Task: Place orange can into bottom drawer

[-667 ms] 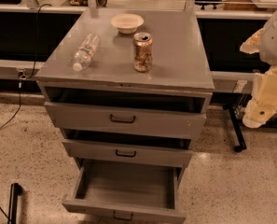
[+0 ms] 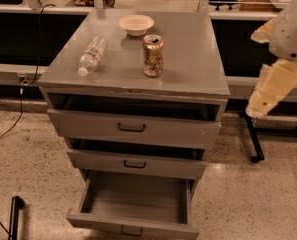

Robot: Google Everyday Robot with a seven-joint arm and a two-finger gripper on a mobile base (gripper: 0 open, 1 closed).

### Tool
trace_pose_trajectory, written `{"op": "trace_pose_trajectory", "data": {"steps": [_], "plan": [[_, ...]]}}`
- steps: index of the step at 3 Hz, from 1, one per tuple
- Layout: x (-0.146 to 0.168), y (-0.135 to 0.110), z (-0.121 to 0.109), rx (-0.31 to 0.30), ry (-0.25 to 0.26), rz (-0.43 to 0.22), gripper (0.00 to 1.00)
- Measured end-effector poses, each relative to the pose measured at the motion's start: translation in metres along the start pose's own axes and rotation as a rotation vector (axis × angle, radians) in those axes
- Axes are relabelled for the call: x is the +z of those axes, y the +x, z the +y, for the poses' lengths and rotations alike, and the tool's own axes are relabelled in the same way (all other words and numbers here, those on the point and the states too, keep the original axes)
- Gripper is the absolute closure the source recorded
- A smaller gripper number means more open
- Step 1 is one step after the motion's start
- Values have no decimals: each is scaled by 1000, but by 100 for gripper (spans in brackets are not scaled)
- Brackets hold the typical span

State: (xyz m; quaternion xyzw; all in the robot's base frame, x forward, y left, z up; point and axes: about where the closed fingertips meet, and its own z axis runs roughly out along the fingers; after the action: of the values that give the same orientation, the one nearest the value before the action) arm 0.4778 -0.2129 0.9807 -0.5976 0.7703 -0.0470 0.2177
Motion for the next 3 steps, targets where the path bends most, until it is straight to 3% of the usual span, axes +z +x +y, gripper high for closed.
{"op": "trace_pose_trajectory", "data": {"steps": [1,2,3], "plan": [[25,-19,-56,27,96,-155,0],[51,-35,-106,103,158,-372,0],[85,-51,-135,197,140,-633,0]]}}
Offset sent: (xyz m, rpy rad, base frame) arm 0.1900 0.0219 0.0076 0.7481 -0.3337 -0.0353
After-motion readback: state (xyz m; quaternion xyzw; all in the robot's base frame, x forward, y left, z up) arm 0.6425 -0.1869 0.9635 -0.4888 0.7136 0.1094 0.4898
